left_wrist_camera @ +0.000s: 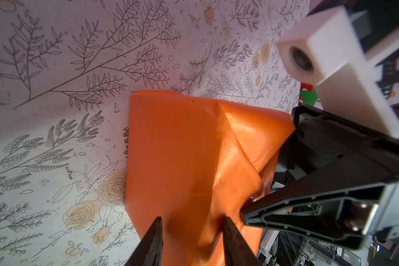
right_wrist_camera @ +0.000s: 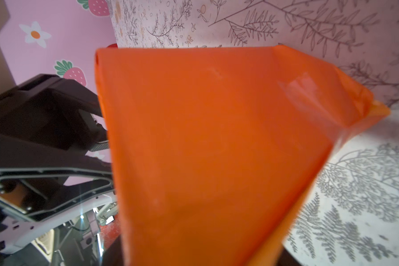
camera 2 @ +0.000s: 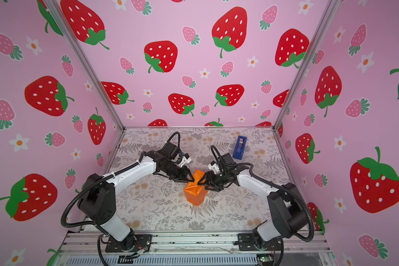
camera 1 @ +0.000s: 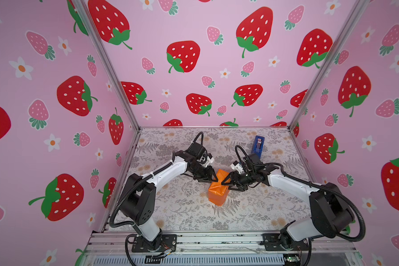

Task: Wrap a gift box in wrapping paper
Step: Adjust the gift box at the center of the board.

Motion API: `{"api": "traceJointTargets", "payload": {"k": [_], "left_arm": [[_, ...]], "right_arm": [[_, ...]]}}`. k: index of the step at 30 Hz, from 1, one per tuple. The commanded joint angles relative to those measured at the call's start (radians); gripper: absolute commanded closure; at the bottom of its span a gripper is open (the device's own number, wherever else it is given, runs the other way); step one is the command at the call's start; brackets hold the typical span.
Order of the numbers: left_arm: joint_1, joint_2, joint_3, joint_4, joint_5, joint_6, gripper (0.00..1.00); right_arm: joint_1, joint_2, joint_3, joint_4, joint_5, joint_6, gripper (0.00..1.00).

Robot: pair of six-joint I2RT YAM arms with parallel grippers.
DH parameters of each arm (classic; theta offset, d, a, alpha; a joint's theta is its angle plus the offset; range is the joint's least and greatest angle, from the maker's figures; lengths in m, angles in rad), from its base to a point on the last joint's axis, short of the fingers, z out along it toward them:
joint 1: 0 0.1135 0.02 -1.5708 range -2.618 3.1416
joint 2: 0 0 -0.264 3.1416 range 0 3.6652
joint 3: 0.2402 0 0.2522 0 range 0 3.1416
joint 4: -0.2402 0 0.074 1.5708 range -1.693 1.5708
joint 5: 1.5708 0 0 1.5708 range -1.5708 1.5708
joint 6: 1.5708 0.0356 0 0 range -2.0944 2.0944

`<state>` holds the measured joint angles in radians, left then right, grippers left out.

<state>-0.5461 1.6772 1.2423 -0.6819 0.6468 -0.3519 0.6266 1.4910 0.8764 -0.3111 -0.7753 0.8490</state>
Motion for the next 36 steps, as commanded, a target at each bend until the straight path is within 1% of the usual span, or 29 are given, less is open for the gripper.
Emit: {"api": "traceJointTargets", "payload": {"k": [1, 2, 6, 7, 11, 13, 14, 15, 16, 17, 18, 20, 22, 24, 26, 28, 29, 32, 33, 36], "left_arm": [[-0.004, 0.032, 0.011, -0.089, -0.073, 0.031, 0.6], [-0.005, 0.035, 0.008, -0.094, -0.078, 0.031, 0.61], [-0.005, 0.037, -0.006, -0.094, -0.084, 0.03, 0.66], [-0.005, 0.039, -0.007, -0.094, -0.084, 0.029, 0.66], [-0.005, 0.04, -0.009, -0.093, -0.084, 0.025, 0.67], [-0.005, 0.038, -0.005, -0.096, -0.08, 0.024, 0.67], [-0.004, 0.034, 0.0, -0.095, -0.078, 0.023, 0.67], [-0.005, 0.03, 0.003, -0.097, -0.077, 0.023, 0.67], [-0.005, 0.025, 0.008, -0.1, -0.081, 0.022, 0.67], [-0.005, 0.02, 0.011, -0.103, -0.083, 0.021, 0.67], [-0.005, 0.016, 0.012, -0.101, -0.081, 0.019, 0.67], [-0.004, 0.007, 0.015, -0.098, -0.076, 0.013, 0.66], [-0.003, -0.007, 0.013, -0.083, -0.056, 0.006, 0.63], [-0.001, -0.027, 0.003, -0.039, -0.017, -0.015, 0.61], [0.005, -0.039, -0.007, 0.015, 0.036, -0.047, 0.61], [0.005, -0.042, -0.01, 0.04, 0.062, -0.061, 0.61], [0.006, -0.043, -0.012, 0.044, 0.069, -0.061, 0.61], [0.013, -0.048, -0.026, 0.054, 0.085, -0.068, 0.62], [0.018, -0.052, -0.033, 0.061, 0.091, -0.073, 0.62], [0.034, -0.075, -0.051, 0.085, 0.111, -0.089, 0.64]], "right_arm": [[0.004, -0.013, -0.014, -0.083, 0.068, -0.027, 0.48], [0.002, -0.025, -0.017, -0.087, 0.072, -0.025, 0.52], [-0.008, -0.065, -0.026, -0.106, 0.078, -0.026, 0.62], [-0.011, -0.075, -0.03, -0.108, 0.08, -0.025, 0.63], [-0.022, -0.099, -0.033, -0.139, 0.091, -0.035, 0.73], [-0.028, -0.106, -0.028, -0.153, 0.09, -0.043, 0.75], [-0.033, -0.112, -0.02, -0.165, 0.092, -0.047, 0.74], [-0.037, -0.119, -0.011, -0.173, 0.098, -0.048, 0.71], [-0.042, -0.129, -0.002, -0.178, 0.104, -0.046, 0.62], [-0.049, -0.137, 0.007, -0.18, 0.106, -0.042, 0.5], [-0.055, -0.14, 0.011, -0.174, 0.101, -0.041, 0.44], [-0.064, -0.144, 0.008, -0.132, 0.074, -0.018, 0.42], [-0.064, -0.136, -0.01, -0.061, 0.031, 0.017, 0.37], [-0.064, -0.123, -0.037, 0.043, -0.014, 0.067, 0.37], [-0.062, -0.105, -0.058, 0.126, -0.042, 0.103, 0.4], [-0.055, -0.077, -0.079, 0.194, -0.074, 0.136, 0.45], [-0.049, -0.066, -0.091, 0.228, -0.084, 0.153, 0.46], [-0.029, -0.052, -0.102, 0.274, -0.094, 0.177, 0.48], [-0.027, -0.052, -0.108, 0.295, -0.099, 0.188, 0.51], [-0.013, -0.051, -0.122, 0.359, -0.104, 0.233, 0.56]]}}
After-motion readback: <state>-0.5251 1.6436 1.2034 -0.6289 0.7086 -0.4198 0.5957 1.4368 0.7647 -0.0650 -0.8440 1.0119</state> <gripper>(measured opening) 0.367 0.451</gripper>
